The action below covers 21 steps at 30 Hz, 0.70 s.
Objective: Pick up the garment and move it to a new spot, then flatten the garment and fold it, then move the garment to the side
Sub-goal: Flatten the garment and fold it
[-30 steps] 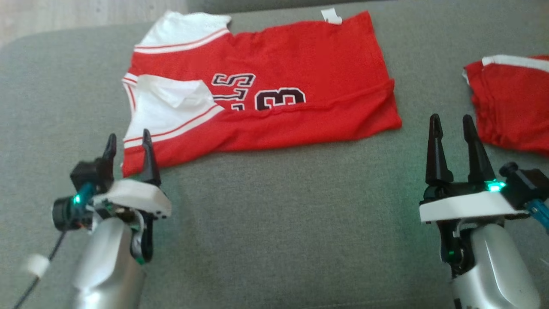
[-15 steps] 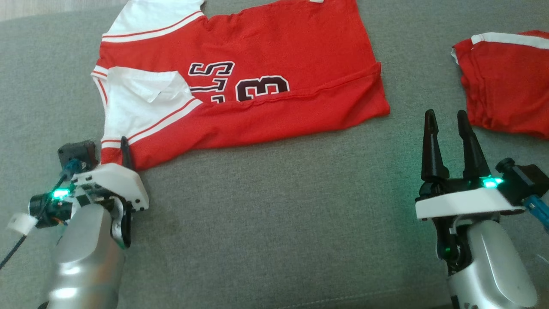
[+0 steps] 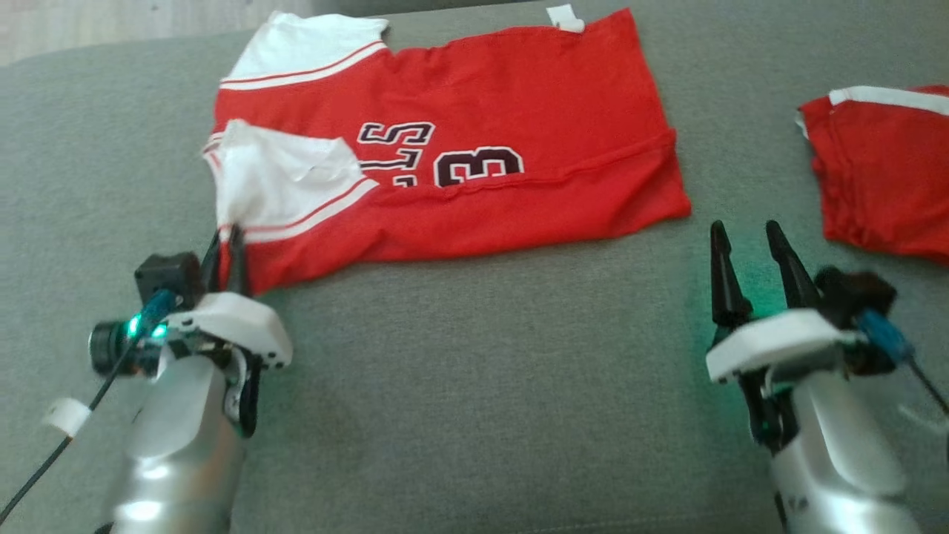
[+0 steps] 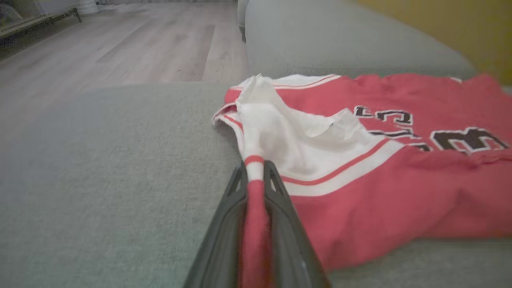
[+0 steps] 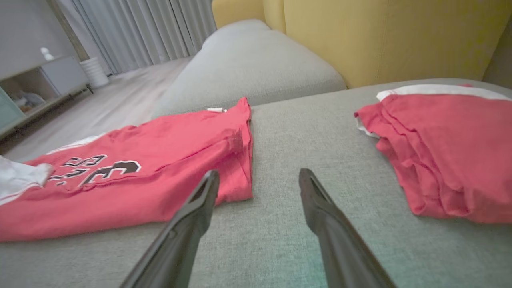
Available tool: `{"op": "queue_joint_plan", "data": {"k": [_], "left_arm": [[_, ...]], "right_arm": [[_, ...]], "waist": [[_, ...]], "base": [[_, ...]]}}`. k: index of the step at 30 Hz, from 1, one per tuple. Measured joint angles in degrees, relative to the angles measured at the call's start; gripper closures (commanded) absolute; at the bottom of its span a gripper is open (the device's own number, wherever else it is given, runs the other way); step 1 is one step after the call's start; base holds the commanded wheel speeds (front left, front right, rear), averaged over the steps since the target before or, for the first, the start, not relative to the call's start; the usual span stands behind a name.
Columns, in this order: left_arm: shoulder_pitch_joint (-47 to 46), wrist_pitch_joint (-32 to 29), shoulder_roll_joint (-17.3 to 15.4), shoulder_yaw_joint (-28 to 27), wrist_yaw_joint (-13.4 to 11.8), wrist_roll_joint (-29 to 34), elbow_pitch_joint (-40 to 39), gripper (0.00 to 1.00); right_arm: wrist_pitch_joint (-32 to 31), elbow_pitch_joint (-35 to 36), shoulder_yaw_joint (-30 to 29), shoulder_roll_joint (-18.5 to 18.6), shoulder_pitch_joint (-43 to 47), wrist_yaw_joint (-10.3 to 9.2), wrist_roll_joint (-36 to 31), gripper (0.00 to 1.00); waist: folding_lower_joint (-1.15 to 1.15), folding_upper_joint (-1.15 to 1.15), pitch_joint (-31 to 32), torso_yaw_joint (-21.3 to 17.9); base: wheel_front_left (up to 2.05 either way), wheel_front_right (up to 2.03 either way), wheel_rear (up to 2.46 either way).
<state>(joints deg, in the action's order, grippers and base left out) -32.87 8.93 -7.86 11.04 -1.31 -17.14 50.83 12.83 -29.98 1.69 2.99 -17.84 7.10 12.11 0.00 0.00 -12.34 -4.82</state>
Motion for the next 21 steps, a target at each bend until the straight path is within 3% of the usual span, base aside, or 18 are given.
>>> {"op": "queue_joint_plan", "data": {"k": [4, 12, 21], "left_arm": [[-0.5, 3.8, 0.8, 1.3, 1.4, 0.7, -4.4, 1.00], [-0.9, 4.8, 2.7, 2.3, 1.9, 0.4, -9.5, 1.00], [-1.0, 4.9, 3.2, 3.9, 1.9, 0.6, -11.3, 1.00]], "right_arm": [[-4.2, -7.0, -2.1, 0.0, -6.5, 0.01, -3.2, 0.00], [-11.2, -20.3, -5.5, 0.1, -17.0, 0.00, -9.4, 0.00], [-15.1, -28.1, -8.9, 0.2, -23.6, 0.01, -21.6, 0.00]], "waist": [[0.00, 0.00, 0.3, 1.5], [0.00, 0.00, -1.1, 4.1], [0.00, 0.00, -3.1, 6.1]], "base": [[0.00, 0.00, 0.00], [0.00, 0.00, 0.00], [0.00, 0.00, 0.00]]}}
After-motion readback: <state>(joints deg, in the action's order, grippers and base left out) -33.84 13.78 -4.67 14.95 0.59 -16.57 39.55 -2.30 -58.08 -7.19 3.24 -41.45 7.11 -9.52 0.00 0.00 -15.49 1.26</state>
